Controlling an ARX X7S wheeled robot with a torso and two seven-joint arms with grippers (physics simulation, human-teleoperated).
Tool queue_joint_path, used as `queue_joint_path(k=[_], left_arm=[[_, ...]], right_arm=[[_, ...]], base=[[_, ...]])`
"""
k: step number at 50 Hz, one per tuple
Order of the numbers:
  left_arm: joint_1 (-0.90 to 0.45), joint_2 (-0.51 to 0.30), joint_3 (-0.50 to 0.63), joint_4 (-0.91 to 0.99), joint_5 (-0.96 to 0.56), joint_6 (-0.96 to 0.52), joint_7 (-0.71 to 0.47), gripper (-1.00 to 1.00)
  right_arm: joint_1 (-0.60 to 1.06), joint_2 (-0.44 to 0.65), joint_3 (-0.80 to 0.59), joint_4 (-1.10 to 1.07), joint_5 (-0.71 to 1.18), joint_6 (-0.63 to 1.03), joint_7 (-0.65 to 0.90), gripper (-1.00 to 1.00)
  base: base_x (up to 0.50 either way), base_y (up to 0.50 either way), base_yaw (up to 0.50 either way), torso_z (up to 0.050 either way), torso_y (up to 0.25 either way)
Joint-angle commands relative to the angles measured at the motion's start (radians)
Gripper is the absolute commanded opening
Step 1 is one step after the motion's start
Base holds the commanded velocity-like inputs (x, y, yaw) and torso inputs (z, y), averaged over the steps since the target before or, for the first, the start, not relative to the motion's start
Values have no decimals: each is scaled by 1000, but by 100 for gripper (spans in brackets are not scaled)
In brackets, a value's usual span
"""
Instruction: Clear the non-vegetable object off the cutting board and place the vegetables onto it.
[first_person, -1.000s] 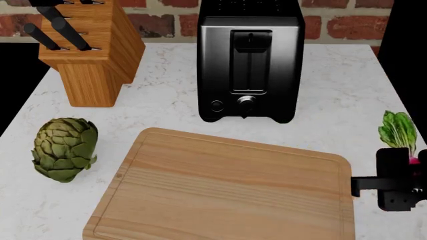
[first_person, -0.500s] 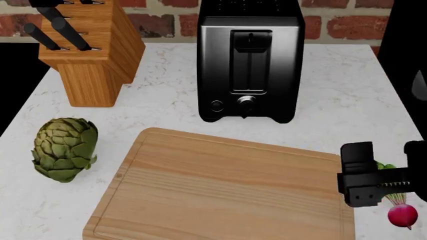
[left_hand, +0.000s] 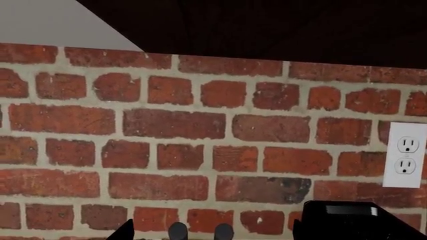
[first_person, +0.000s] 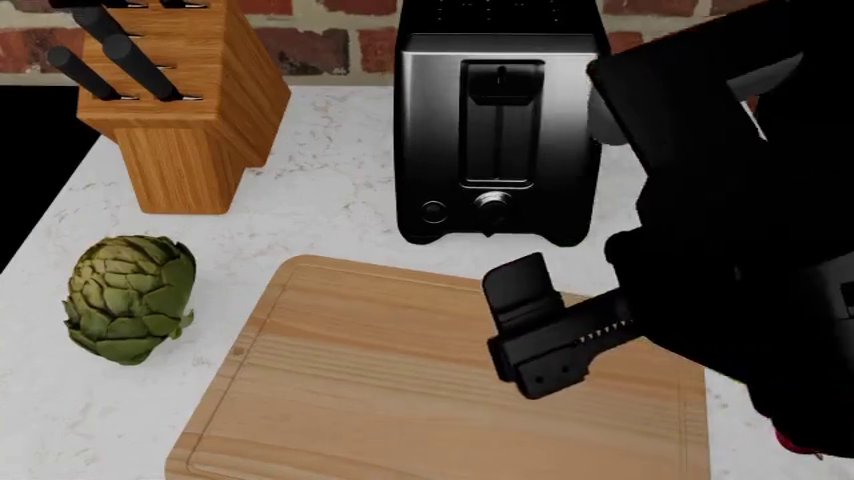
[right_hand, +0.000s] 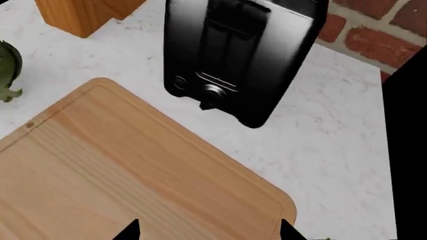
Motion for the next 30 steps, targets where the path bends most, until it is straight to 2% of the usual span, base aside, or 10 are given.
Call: queue_joint_path(k=[1, 9, 16, 23, 29, 30], left_arm=[[-1, -6, -9, 10, -13, -12, -5, 100], [48, -24, -14, 16, -13, 4, 0, 100], [73, -38, -63, 73, -48, -39, -16, 100], [114, -51, -132, 198, -121, -159, -52, 100], [131, -87, -178, 331, -215, -314, -57, 100], [142, -112, -161, 376, -224, -308, -38, 100]], right_arm=[[56, -100, -25, -32, 16, -4, 5, 100], [74, -112, -12, -170, -17, -42, 79, 100], [86, -92, 3, -317, -9, -72, 146, 100], [105, -73, -9, -424, 48, -131, 232, 100], [62, -30, 41, -454, 12, -148, 203, 100], [17, -30, 105, -474, -3, -190, 148, 100]], base=[[0, 0, 0, 0, 0], [0, 0, 0, 0, 0], [0, 0, 0, 0, 0], [0, 0, 0, 0, 0], [0, 0, 0, 0, 0], [0, 0, 0, 0, 0]])
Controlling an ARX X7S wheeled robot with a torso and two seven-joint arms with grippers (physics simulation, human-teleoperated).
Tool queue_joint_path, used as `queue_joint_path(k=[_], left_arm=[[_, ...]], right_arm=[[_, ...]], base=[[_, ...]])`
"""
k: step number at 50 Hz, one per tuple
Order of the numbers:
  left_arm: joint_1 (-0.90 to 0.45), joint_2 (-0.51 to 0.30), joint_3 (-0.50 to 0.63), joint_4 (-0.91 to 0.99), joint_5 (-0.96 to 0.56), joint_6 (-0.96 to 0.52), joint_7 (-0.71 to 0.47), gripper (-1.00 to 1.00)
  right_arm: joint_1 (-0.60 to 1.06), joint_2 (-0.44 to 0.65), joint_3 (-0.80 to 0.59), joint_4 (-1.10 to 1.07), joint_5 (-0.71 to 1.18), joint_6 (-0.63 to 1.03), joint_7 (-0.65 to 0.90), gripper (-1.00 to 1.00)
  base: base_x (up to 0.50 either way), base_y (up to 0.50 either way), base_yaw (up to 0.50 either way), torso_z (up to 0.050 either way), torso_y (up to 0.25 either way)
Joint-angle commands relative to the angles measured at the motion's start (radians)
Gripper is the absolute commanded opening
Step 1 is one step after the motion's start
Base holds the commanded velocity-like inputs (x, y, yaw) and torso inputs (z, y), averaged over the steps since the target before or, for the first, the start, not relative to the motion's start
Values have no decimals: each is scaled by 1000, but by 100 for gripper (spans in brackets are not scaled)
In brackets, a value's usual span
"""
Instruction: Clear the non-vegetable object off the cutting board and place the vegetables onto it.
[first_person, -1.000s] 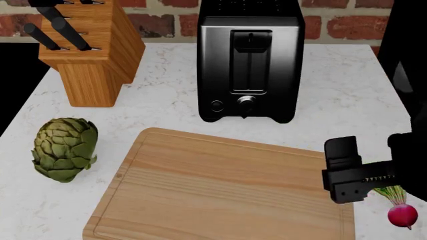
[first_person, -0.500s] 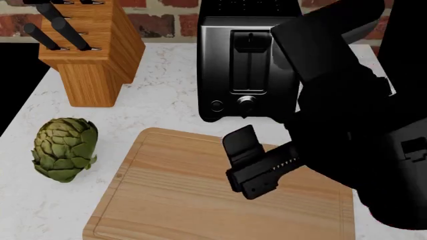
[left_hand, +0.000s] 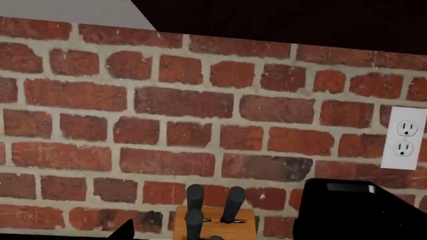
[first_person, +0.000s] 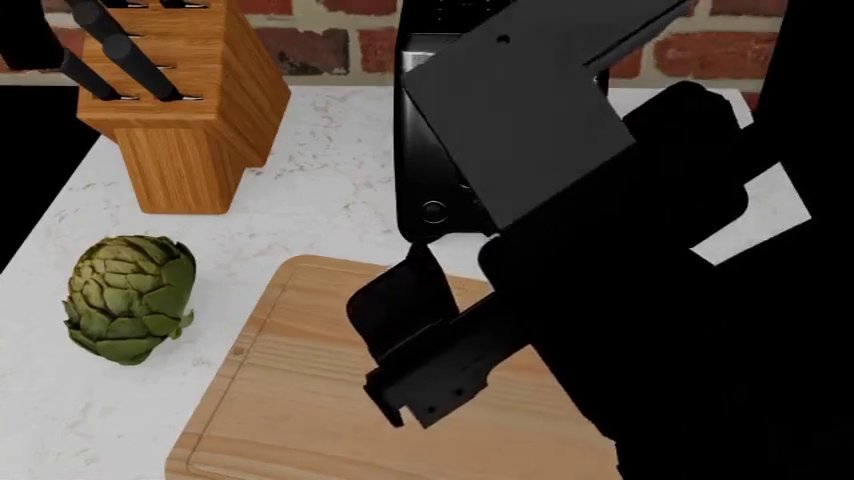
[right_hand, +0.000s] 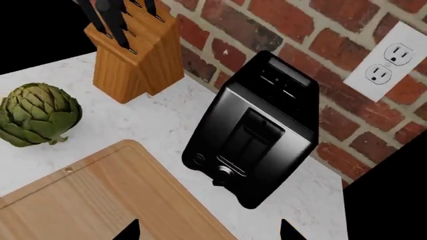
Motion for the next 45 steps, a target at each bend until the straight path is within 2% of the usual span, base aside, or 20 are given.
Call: queue_joint_path(k=[1, 2, 6, 8, 12, 14, 25, 35, 45], left_arm=[[43, -67, -47, 209, -114, -165, -2, 100], [20, -62, -73, 212, -154, -234, -2, 100], [-8, -79, -98, 255, -230, -347, -2, 100], [-13, -97, -88, 254, -257, -361, -26, 100], [-37, -185, -26, 192, -480, -363, -146, 100], [-65, -220, -8, 128, -623, -363, -245, 100], [-148, -320, 126, -23, -957, -351, -474, 100], [-155, -344, 209, -27, -1067, -318, -556, 100], [-121, -341, 266, 14, -1033, -291, -533, 100]], right_arm=[[-73, 39, 112, -125, -25, -92, -39, 100], [-67, 48, 106, -124, -28, -83, -30, 100], [-63, 72, 108, -134, 4, -102, -14, 100], [-55, 79, 103, -133, 12, -103, -5, 100], [-45, 80, 105, -135, 26, -118, 2, 100], [-51, 80, 111, -141, 26, -127, -2, 100], [-50, 81, 108, -138, 24, -136, -4, 100], [-54, 90, 103, -147, 27, -142, -4, 100], [-79, 99, 110, -161, 10, -153, -16, 100]], base=[[0, 0, 0, 0, 0], [0, 0, 0, 0, 0], [0, 0, 0, 0, 0], [0, 0, 0, 0, 0], [0, 0, 0, 0, 0], [0, 0, 0, 0, 0], [0, 0, 0, 0, 0], [0, 0, 0, 0, 0], [0, 0, 0, 0, 0]])
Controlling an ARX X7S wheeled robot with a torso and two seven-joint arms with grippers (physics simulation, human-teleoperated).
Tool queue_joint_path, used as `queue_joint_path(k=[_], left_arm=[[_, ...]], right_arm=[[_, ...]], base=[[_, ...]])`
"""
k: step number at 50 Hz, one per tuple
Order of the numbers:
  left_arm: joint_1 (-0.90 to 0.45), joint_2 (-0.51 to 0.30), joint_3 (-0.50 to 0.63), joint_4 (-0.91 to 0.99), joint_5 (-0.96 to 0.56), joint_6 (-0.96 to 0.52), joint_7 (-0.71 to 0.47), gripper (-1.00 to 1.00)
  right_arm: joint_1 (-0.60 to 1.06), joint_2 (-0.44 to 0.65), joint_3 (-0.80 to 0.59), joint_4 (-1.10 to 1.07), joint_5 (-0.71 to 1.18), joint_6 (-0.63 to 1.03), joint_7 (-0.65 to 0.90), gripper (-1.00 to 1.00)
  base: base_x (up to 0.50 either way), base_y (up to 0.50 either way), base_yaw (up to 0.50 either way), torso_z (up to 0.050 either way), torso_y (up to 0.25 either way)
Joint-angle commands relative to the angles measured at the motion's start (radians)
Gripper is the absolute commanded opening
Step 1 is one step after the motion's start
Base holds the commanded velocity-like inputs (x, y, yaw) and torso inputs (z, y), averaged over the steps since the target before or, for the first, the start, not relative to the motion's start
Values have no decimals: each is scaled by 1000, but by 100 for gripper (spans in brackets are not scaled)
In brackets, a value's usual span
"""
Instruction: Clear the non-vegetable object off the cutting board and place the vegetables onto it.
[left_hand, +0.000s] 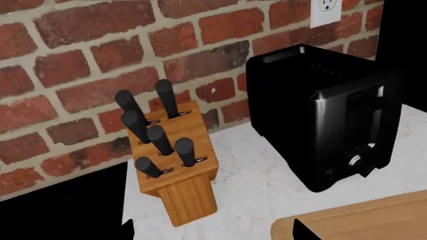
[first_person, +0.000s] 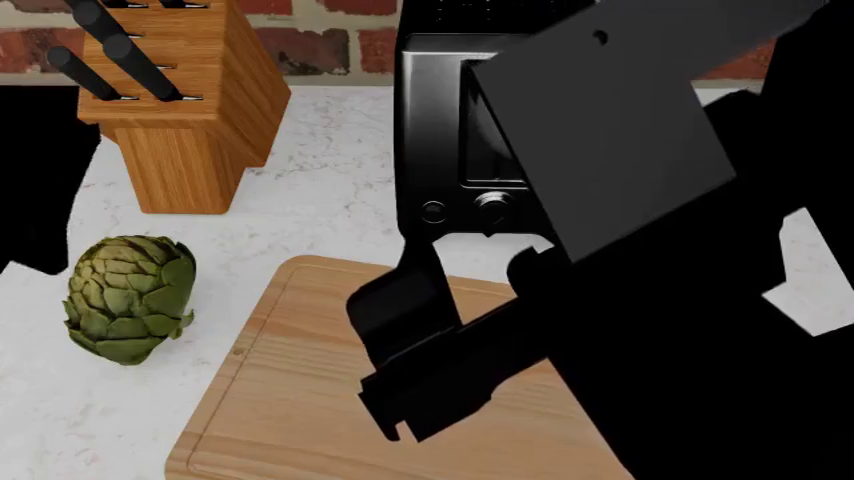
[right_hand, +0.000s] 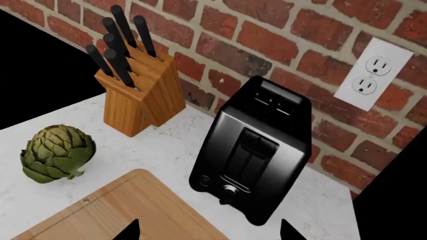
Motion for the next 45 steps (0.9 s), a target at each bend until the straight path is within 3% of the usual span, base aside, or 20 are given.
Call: queue_joint_path(k=[1, 6, 24, 45], left_arm=[[18, -12, 75, 8, -46, 25, -28, 100], [35, -7, 111, 3, 43, 45, 45, 100], [53, -38, 184, -15, -111, 30, -65, 100], [90, -34, 257, -43, 88, 104, 64, 100]], right_arm=[[-21, 11, 6, -15, -11, -13, -9, 100], [-27, 20, 5, -20, -3, -26, -2, 100], [-10, 15, -13, -11, -4, -23, -2, 100], [-27, 33, -16, -32, -3, -42, -1, 100]], base=[[0, 0, 0, 0, 0], [0, 0, 0, 0, 0], [0, 0, 0, 0, 0], [0, 0, 0, 0, 0]])
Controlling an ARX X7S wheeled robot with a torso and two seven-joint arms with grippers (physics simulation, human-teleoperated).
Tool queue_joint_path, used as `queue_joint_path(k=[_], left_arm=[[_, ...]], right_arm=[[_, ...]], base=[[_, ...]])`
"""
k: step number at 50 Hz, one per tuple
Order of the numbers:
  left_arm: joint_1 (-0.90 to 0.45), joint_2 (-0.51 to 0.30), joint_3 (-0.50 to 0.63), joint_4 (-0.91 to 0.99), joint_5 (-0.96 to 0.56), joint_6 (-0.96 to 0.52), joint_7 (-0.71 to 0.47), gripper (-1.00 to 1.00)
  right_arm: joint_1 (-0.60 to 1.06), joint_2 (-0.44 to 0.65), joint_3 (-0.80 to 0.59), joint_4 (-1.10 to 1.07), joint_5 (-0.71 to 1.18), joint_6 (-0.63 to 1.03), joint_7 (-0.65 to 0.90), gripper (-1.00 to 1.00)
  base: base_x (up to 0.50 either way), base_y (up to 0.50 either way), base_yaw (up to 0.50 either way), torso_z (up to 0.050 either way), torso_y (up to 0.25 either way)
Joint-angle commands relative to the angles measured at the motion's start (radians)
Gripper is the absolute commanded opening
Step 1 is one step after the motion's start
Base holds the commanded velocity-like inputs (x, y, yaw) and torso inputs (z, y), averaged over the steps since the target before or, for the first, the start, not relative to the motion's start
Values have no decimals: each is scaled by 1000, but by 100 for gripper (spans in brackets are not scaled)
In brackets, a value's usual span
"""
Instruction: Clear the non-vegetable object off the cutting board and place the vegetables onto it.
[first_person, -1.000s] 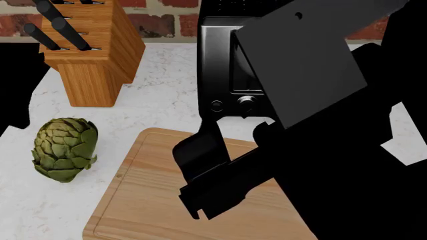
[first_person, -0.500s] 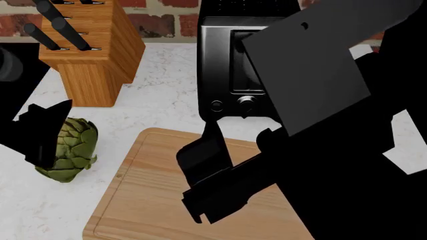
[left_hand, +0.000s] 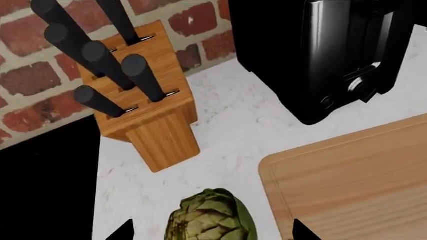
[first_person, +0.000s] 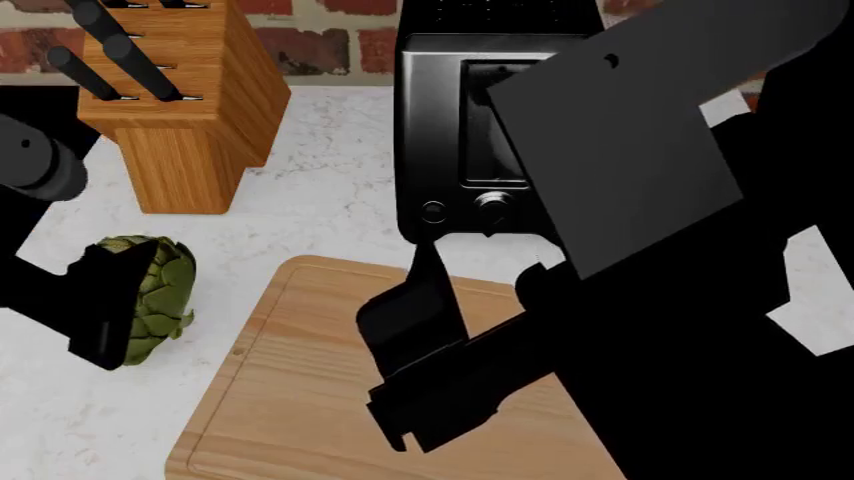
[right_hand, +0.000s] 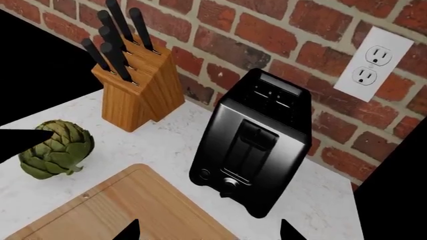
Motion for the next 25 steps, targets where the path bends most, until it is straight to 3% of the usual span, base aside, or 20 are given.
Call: queue_joint_path(k=[1, 25], left_arm=[[21, 1, 45, -18, 86, 38, 57, 100], [79, 8, 91, -51, 137, 97, 92, 100]], right_arm=[[-4, 7, -4, -9, 2, -9, 3, 100], [20, -1, -29, -20, 23, -22, 24, 100]], base=[[0, 0, 0, 0, 0], [0, 0, 0, 0, 0]])
